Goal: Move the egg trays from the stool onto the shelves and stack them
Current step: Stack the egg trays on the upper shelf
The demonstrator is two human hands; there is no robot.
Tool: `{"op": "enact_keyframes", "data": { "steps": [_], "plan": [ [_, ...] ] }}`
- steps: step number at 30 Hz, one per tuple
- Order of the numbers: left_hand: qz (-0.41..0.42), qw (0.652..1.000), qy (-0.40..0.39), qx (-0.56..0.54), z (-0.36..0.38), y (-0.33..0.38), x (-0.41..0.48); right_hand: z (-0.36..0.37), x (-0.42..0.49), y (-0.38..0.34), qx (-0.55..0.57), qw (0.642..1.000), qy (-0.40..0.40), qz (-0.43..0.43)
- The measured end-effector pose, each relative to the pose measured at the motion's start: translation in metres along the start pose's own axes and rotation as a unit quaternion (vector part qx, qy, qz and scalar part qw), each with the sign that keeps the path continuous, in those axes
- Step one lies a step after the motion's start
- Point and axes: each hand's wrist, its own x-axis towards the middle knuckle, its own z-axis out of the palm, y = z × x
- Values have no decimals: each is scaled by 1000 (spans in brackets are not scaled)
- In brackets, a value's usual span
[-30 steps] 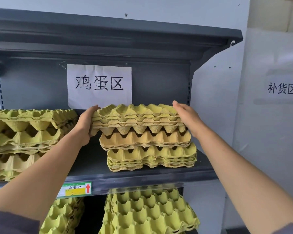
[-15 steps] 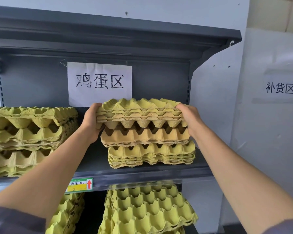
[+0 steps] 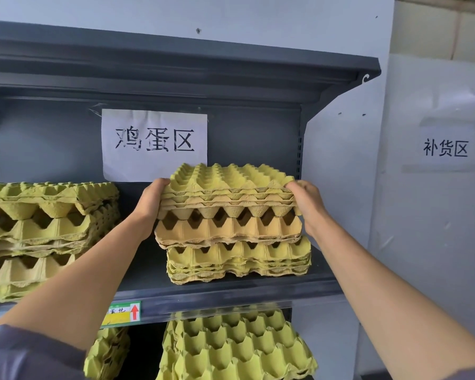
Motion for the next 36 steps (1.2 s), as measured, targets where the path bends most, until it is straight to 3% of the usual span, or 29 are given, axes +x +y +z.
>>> {"op": "enact_keyframes", "data": {
  "steps": [17,36],
  "plan": [
    [-17,1000,-10,-10,6,1,-10,-2,2,1,21,999,30,-29],
    [-5,999,-38,10,4,-12,3,-8,6,25,31,999,14,16]
  ]
}}
